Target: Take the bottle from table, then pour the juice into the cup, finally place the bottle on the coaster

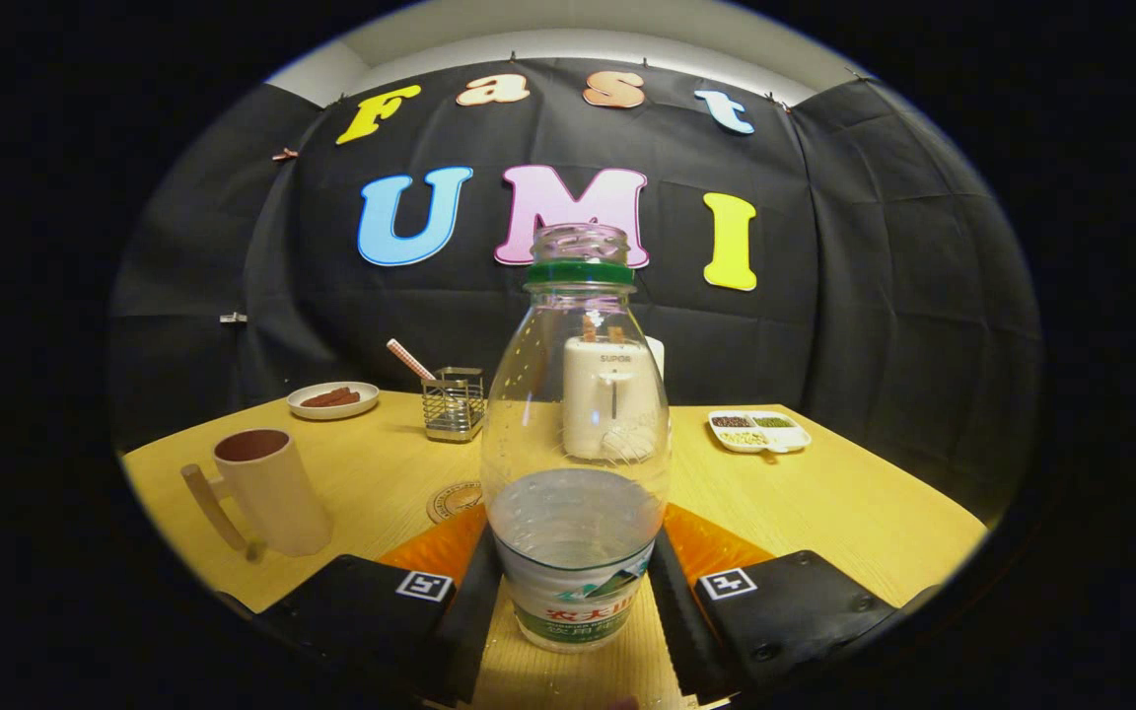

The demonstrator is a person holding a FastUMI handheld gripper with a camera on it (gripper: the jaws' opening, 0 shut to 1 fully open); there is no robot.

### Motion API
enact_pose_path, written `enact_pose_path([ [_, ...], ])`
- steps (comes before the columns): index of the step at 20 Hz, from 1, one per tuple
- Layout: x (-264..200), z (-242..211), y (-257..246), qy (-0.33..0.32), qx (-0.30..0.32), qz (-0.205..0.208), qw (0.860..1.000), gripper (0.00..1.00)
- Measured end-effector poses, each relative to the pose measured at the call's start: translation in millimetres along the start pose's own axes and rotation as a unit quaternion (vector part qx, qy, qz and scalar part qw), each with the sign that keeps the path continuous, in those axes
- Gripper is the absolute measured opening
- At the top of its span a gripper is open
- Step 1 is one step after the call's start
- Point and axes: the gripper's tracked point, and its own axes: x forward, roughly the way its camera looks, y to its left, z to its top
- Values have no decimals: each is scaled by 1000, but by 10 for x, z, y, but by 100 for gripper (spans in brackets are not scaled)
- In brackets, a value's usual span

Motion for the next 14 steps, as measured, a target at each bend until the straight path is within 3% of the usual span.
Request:
enact_pose_path([
  [4,-7,76,-35,20,-17,-29,999,73],
  [7,-23,235,44,8,-85,-32,996,72],
  [14,22,489,285,41,-204,10,978,72],
])
